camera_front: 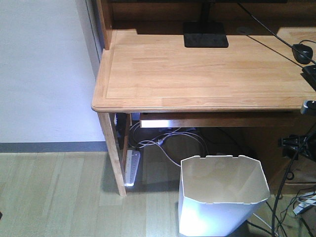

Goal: Move trash bin to bedside with robot
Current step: 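Grasp the rim of the white trash bin with the right gripper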

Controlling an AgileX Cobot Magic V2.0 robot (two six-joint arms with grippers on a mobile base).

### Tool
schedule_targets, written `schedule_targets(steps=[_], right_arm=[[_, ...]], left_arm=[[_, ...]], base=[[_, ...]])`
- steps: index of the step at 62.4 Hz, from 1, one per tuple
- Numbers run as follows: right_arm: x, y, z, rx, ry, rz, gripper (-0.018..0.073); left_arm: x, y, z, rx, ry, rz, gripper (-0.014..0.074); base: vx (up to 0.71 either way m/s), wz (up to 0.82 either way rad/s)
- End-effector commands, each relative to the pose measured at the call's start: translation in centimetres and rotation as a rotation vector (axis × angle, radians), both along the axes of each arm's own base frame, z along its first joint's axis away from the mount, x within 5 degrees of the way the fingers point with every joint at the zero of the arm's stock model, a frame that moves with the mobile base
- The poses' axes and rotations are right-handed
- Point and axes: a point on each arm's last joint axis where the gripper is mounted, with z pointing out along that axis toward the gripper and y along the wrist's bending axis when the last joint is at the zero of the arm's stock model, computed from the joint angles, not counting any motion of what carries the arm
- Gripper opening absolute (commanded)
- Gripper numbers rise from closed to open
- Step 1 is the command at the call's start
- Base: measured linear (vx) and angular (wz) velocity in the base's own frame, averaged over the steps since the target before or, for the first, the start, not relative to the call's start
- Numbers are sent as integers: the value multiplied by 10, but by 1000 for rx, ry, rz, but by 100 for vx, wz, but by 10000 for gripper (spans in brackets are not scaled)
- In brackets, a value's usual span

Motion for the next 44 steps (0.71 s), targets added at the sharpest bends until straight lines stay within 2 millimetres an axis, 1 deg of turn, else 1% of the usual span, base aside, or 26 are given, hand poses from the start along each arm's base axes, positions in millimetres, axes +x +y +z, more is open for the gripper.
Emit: schedule_targets(steps=[1,8,16,18,21,23,31,37,38,44], right_arm=[[20,-14,-6,-5,-16,2,529],[38,-21,-26,-15,15,70,529],[56,-27,-49,-50,-8,113,529],[60,-29,-57,-56,-11,113,529],[63,-30,-70,-62,0,130,529],[66,-31,-76,-68,-1,140,529],[71,-34,-113,-68,55,200,529],[78,-36,-136,-59,84,208,529],[78,-36,-143,-54,95,209,529],[83,-37,-163,-43,121,212,529]], left_arm=[[1,0,-3,-14,-53,-4,-6],[1,0,-3,-14,-53,-4,-6],[1,0,-3,-14,-53,-4,-6],[1,0,-3,-14,-53,-4,-6],[1,0,-3,-14,-53,-4,-6],[1,0,-3,-14,-53,-4,-6],[1,0,-3,-14,-53,-4,-6],[1,0,-3,-14,-53,-4,-6],[1,0,-3,-14,-53,-4,-6],[1,0,-3,-14,-53,-4,-6]], base=[[0,0],[0,0],[0,0],[0,0],[0,0],[0,0],[0,0],[0,0],[0,0],[0,0]])
